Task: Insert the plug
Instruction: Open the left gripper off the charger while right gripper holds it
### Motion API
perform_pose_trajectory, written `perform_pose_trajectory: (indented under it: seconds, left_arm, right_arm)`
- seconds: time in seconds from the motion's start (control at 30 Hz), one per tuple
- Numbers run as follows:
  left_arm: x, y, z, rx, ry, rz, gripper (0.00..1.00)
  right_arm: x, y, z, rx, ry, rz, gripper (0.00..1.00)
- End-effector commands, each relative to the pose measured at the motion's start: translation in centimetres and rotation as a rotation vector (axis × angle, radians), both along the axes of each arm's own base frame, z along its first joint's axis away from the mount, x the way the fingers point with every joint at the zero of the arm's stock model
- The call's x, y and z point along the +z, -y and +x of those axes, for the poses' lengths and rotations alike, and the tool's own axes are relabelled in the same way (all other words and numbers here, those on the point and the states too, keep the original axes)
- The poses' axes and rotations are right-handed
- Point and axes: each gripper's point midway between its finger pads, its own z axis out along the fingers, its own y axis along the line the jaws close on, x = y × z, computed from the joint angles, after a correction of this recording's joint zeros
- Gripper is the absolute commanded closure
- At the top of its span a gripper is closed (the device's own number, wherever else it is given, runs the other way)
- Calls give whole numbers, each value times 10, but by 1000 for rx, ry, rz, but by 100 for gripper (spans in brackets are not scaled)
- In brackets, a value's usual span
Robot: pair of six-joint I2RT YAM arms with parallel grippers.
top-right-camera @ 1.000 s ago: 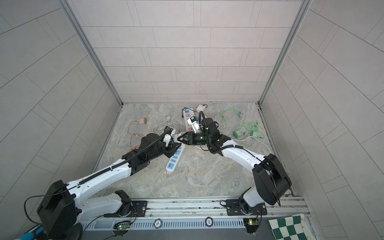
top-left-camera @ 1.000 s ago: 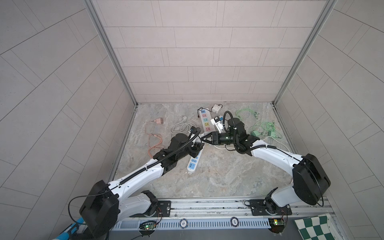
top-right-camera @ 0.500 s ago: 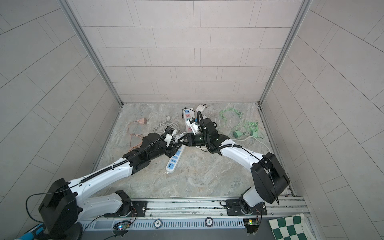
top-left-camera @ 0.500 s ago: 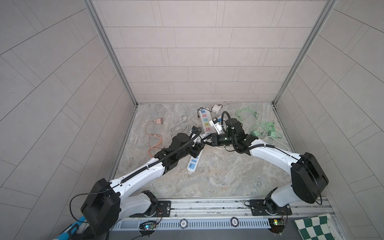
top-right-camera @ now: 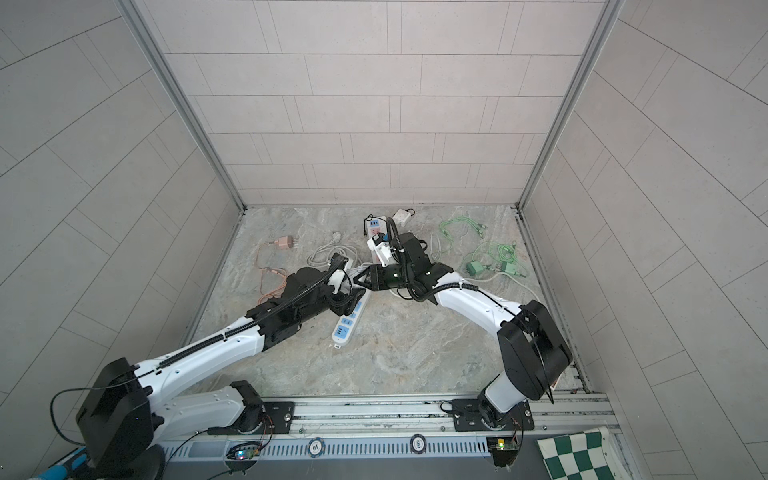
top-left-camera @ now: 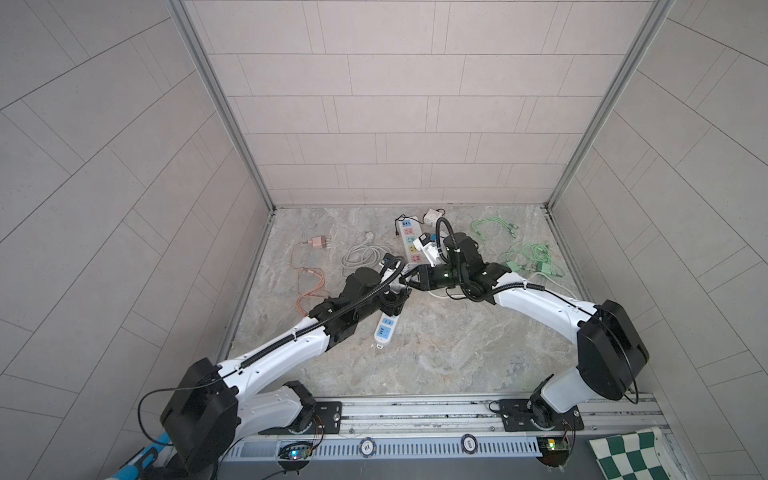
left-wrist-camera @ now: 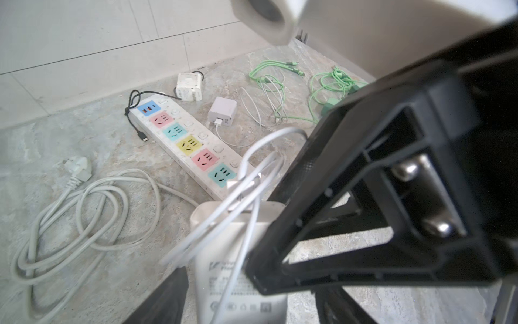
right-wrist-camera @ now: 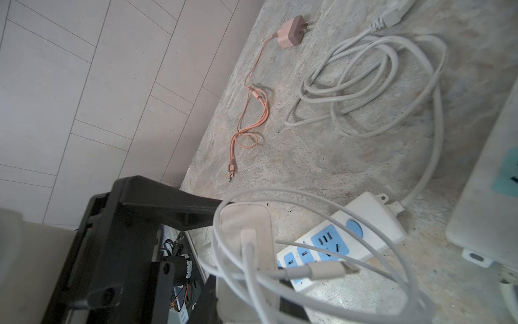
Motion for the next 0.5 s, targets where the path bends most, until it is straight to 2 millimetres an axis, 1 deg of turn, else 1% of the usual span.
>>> perform_pose_trajectory:
  seconds: [0.0,0.03,0.13,0.2,0.33,0.47]
  left_arm:
    - [17,-22,13,138,57,7,27]
    - [15,-22,14,140,57,12,28]
    - [12,-24,17,157,50,17,29]
    - [10,-24,20,173,38,17,29]
    - [9,-17,19,145,18,4,31]
    - [4,-2,12,68,-30,-24,36]
  right_arm:
    - [1,17,6,-39,59,-95,93]
    - [0,19,6,-47,61,-107,93]
    - [-1,23,7,-61,72,-125,94]
    - [3,24,7,-70,109,-141,94]
    - [7,27,6,-75,128,-151,93]
    - [2,27,9,-86,106,-169,93]
